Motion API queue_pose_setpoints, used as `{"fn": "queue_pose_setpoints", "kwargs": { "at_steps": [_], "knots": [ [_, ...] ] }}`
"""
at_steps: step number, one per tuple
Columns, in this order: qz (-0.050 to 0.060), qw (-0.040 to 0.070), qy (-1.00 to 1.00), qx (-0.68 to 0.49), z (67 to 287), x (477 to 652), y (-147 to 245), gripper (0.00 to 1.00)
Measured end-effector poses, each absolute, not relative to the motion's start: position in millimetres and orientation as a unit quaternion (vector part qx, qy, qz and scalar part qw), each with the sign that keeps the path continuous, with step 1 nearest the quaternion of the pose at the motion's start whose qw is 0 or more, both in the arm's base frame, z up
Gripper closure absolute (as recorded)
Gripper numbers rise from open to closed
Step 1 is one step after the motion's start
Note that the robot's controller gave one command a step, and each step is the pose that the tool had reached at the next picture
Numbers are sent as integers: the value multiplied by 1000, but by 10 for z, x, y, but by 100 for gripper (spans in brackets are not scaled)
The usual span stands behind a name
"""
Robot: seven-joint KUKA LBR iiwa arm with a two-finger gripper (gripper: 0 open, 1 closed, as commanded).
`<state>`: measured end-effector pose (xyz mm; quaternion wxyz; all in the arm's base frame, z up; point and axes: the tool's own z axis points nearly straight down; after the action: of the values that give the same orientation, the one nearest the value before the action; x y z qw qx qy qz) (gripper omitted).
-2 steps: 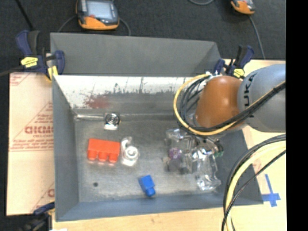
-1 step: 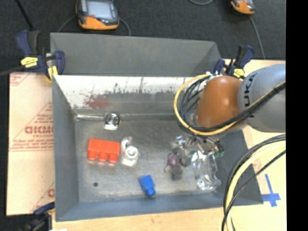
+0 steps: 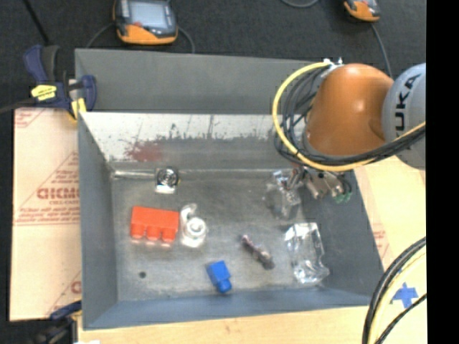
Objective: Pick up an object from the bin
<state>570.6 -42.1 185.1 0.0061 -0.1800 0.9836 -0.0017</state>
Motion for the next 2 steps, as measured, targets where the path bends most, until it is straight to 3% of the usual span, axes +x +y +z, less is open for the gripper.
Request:
{"fn": "queue_pose_setpoints", "kwargs": {
  "at_steps": [1,2],
  "knots": [
    [0,2,984,-179,1799,5686,-420,0],
    [2,1,954,-301,752,5379,-747,0]
  ]
}}
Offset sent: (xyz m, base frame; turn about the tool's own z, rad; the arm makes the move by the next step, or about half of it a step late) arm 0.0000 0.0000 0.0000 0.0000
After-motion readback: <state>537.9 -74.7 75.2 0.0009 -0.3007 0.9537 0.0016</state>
